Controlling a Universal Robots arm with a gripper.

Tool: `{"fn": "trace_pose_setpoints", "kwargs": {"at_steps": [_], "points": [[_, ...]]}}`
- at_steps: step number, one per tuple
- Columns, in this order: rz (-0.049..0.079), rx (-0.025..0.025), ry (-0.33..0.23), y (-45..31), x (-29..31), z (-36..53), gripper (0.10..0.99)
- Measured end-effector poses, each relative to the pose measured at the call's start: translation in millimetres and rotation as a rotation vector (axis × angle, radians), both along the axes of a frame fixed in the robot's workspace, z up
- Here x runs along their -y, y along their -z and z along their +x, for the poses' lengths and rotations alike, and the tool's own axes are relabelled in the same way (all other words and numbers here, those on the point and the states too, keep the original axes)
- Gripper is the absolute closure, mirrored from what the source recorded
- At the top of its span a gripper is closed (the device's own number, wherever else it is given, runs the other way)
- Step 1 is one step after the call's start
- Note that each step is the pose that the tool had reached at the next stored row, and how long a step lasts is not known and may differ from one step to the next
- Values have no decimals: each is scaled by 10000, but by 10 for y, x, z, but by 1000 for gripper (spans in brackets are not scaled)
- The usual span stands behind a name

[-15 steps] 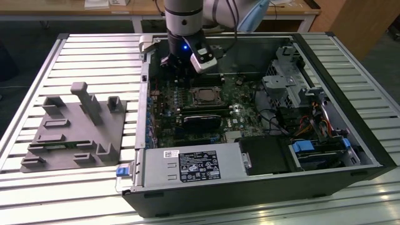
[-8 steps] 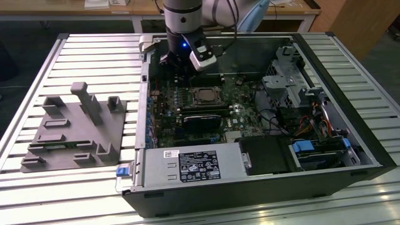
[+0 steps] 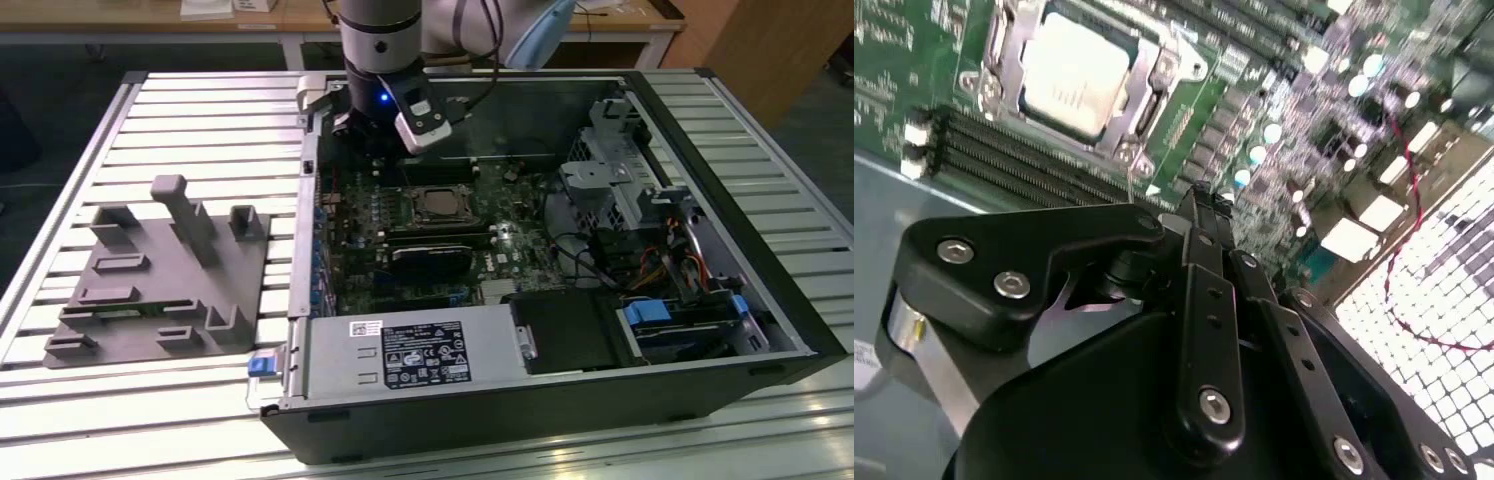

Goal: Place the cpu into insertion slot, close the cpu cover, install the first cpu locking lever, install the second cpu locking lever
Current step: 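Install the first cpu locking lever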

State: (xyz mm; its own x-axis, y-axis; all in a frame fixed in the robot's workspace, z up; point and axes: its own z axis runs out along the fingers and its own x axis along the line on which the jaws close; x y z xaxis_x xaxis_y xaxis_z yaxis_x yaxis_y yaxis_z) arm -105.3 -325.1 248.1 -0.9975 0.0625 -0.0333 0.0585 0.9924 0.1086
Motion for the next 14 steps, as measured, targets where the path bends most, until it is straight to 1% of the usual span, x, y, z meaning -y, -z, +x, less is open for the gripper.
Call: {"fn": "trace_pose_setpoints", "kwargs": {"at_steps": [5, 8, 10, 11, 12, 14], "points": [[658, 2, 2, 0, 3, -25, 980], [1106, 0, 2, 0, 6, -28, 980], [1347, 1, 1, 0, 8, -28, 980], [1443, 0, 1, 0, 9, -29, 980], [1480, 1, 2, 0, 9, -29, 980], [1486, 1, 2, 0, 9, -29, 980]]}}
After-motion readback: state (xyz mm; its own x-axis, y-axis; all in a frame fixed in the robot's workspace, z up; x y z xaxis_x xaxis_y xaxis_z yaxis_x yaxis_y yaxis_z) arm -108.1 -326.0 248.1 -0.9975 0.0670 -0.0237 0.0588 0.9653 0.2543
